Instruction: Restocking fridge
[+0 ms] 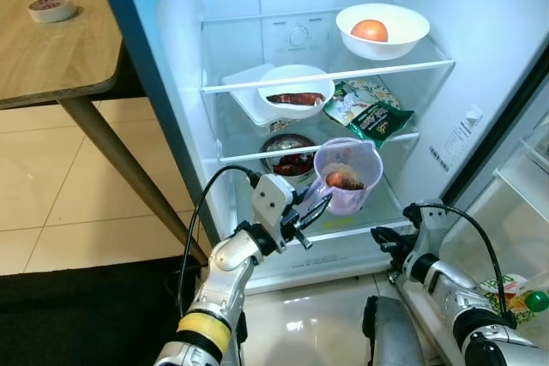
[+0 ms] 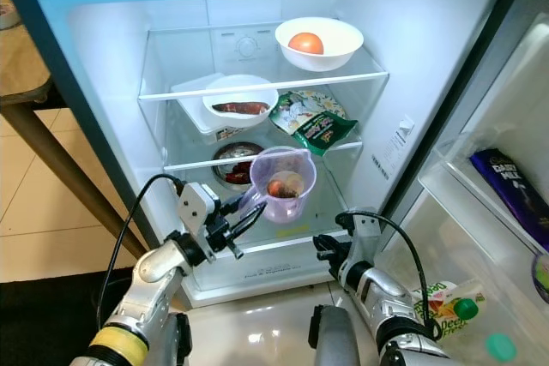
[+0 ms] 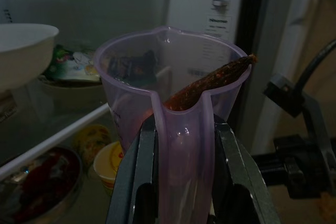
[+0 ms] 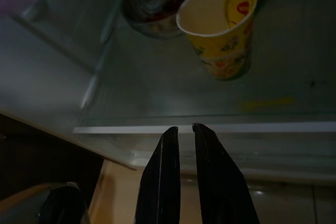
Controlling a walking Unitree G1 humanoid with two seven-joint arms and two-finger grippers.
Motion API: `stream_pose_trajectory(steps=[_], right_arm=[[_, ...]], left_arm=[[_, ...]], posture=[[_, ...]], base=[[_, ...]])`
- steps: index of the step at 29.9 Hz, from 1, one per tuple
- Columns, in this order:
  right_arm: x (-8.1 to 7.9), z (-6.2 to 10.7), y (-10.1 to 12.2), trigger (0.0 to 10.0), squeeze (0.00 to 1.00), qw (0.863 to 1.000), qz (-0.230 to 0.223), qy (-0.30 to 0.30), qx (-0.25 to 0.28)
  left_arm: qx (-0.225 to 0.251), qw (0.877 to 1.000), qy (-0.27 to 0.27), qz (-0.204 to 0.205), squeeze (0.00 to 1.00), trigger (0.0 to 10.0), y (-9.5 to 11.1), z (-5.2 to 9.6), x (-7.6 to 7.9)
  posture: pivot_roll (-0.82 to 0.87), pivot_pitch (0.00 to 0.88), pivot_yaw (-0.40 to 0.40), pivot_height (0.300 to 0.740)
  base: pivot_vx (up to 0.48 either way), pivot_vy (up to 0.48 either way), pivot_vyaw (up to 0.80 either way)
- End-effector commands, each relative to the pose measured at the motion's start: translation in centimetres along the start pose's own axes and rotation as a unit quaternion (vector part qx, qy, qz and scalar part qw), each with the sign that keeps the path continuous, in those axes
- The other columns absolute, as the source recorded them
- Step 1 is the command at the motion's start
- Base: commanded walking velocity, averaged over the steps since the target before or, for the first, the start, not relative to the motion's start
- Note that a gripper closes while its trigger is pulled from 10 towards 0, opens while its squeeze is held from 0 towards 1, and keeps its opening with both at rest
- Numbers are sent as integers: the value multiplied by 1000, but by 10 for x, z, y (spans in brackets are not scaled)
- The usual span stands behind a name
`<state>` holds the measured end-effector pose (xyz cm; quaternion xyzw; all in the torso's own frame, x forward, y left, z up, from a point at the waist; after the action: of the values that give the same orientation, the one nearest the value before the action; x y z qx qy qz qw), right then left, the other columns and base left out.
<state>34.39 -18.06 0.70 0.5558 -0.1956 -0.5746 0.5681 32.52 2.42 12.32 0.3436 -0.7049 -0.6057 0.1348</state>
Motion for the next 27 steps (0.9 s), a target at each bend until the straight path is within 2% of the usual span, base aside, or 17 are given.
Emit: stream_pose_trajectory(steps=[1, 7, 9, 11, 13, 20, 23, 27], right_arm=[[-4, 1, -4, 10000, 0, 1000, 1, 13, 1], [-7, 1, 6, 10000, 0, 999, 2, 30, 25], [-8, 1, 12, 10000, 0, 999, 4, 37, 40], [-8, 1, 12, 10000, 0, 999, 4, 37, 40], [-8, 1, 20, 10000, 0, 998, 4, 39, 55], [-13, 2, 29, 10000, 0, 995, 12, 64, 71], [-14, 3, 35, 10000, 0, 994, 21, 73, 80], [-15, 4, 38, 10000, 0, 993, 27, 77, 87]], left_arm=[[31, 999, 18, -6, 0, 10000, 12, -8, -3], [50, 998, 43, -1, 0, 10000, 22, -23, -9], [61, 997, 53, -7, 0, 10000, 30, -32, -11], [61, 997, 53, -7, 0, 10000, 30, -32, -11], [66, 995, 74, -10, 0, 10000, 34, -39, -20], [37, 990, 133, -16, 0, 10000, 27, -45, -40], [22, 984, 178, 4, 0, 10000, 23, -48, -53], [13, 981, 193, -1, 0, 10000, 23, -54, -57]], posture=[[53, 43, 6, 485], [44, 47, 17, 465], [39, 48, 23, 465], [39, 48, 23, 465], [31, 51, 28, 465], [16, 60, 28, 465], [0, 69, 29, 465], [-10, 75, 33, 465]], base=[[0, 0, 0], [0, 0, 0], [0, 0, 0], [0, 0, 0], [0, 0, 0], [0, 0, 0], [0, 0, 0], [0, 0, 0]])
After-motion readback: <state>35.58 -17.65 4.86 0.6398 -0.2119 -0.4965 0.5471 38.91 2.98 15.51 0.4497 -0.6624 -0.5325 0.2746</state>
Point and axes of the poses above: a point about 5 cm out from each wrist's last joint towards the gripper, its own z axis pointing back from the gripper into the wrist, its own y axis along the axis of the wrist's last joint, x = y × z, the point moved 5 cm from there along -z, pointing out of the wrist towards the gripper, and after that the axes turned 7 degrees about -z, right-handed, at the moved point
